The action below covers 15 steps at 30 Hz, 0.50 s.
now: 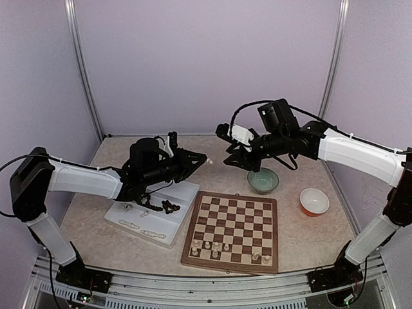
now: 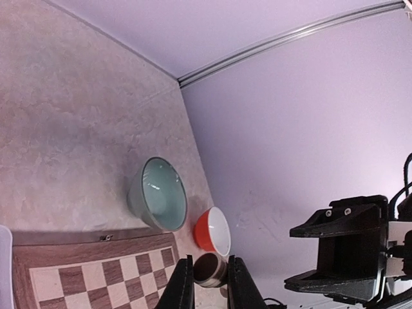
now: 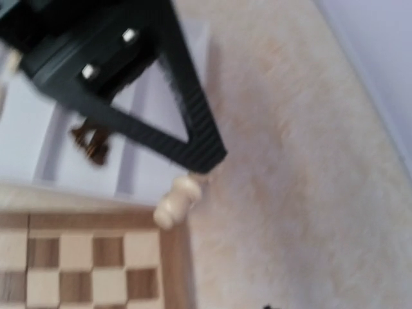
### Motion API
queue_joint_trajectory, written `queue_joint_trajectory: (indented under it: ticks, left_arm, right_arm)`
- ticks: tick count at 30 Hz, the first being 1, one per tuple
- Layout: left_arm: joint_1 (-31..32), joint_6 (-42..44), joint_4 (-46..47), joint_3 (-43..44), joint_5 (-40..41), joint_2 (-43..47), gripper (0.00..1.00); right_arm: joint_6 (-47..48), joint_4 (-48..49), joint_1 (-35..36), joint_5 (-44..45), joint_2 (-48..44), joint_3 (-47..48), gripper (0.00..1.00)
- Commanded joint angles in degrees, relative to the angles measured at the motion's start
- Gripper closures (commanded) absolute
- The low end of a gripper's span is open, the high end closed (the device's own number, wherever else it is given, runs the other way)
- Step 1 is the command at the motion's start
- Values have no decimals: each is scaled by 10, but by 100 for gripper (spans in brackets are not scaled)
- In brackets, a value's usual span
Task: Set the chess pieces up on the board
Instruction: Pass from the left arm to the right
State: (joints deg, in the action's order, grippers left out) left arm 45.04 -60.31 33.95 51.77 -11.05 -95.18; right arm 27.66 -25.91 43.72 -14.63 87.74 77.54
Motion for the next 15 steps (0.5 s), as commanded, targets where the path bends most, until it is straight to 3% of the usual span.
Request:
queue_joint_trajectory:
  ticks: [1,15]
  left_arm:
    - [-1,-68,91,0,35,12,90]
    - [-6,-100,129,0,9,8,90]
  right_arm:
    - [-18,38,17,-4,26,40,62]
    - [-10,71,49,54,65,69,63]
